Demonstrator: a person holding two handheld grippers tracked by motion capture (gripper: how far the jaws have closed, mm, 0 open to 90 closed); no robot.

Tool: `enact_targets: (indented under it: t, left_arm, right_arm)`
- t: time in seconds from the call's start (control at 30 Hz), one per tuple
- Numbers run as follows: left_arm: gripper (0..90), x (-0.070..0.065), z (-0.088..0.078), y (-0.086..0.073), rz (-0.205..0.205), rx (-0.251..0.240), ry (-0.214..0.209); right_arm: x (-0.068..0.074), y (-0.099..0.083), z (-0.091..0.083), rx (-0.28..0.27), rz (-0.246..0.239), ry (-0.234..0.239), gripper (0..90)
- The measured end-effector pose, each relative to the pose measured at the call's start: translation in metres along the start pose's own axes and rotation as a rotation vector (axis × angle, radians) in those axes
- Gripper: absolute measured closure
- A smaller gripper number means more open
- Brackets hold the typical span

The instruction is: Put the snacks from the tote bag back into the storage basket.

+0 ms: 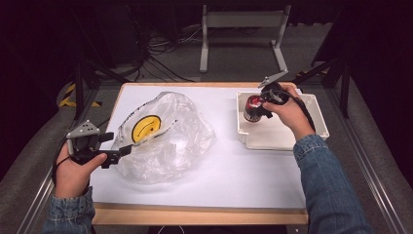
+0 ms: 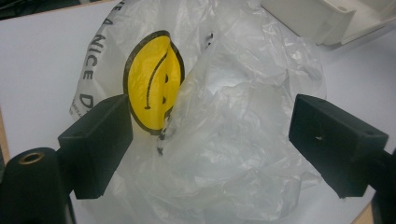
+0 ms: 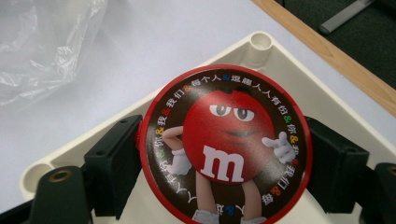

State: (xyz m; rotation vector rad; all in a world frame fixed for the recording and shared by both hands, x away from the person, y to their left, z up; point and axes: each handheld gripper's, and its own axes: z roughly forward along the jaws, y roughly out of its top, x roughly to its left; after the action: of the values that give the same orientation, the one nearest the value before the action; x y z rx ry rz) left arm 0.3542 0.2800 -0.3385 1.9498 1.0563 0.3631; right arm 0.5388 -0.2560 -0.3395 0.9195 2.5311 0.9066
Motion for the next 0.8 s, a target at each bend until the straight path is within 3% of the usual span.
enact_targets:
  t: [0.8]
  left_arm:
    - [14.4, 0.002, -0.008, -0.006, -0.006, -0.003, 0.016]
  right_arm:
    - [0.002, -0.011, 0.032, 0.075, -0.004, 0.005, 21.5]
